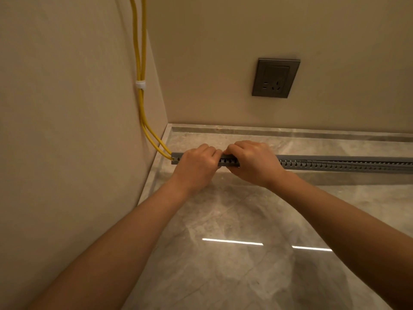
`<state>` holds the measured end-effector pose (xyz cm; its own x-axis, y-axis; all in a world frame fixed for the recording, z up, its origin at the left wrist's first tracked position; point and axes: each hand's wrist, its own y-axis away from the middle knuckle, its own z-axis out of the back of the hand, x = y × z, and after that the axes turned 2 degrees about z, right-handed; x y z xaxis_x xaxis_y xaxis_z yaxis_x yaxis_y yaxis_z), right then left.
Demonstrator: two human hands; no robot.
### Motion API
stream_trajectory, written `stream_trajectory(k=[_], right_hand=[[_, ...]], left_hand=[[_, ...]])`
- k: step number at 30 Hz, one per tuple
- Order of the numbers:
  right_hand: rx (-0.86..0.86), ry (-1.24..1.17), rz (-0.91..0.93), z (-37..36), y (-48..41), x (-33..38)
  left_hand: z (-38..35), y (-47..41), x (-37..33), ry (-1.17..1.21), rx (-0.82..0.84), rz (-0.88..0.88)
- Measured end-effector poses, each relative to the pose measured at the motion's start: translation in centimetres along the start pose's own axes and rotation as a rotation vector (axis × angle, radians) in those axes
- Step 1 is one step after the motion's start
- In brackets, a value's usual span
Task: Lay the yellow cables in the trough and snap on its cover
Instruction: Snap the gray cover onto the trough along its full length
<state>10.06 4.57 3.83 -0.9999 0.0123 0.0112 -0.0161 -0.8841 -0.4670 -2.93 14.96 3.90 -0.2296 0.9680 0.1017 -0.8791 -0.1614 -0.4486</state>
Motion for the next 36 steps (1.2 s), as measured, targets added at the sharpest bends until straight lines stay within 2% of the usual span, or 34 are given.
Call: stream_trajectory(k=[8, 21, 28, 36], right_hand=[[0.034, 0.074, -0.118, 0.4, 2.3, -1.3], [-0.012, 0.084, -0.046, 0.8, 1.4, -1.4], [-0.008, 0.089, -0.035, 0.5, 2.0, -1.5], [0.064, 0.145, -0.079, 0.1, 2.2, -1.8]], left_hand=[[-0.2, 0.1, 0.5, 0.053, 0.053, 0.045], [-0.6, 0.1, 1.2, 0.068, 0.095, 0.036], [-0.9, -0.5, -0.5, -0.055, 0.065, -0.013], [-1.1, -1.1, -0.4, -0.046, 0.065, -0.044]])
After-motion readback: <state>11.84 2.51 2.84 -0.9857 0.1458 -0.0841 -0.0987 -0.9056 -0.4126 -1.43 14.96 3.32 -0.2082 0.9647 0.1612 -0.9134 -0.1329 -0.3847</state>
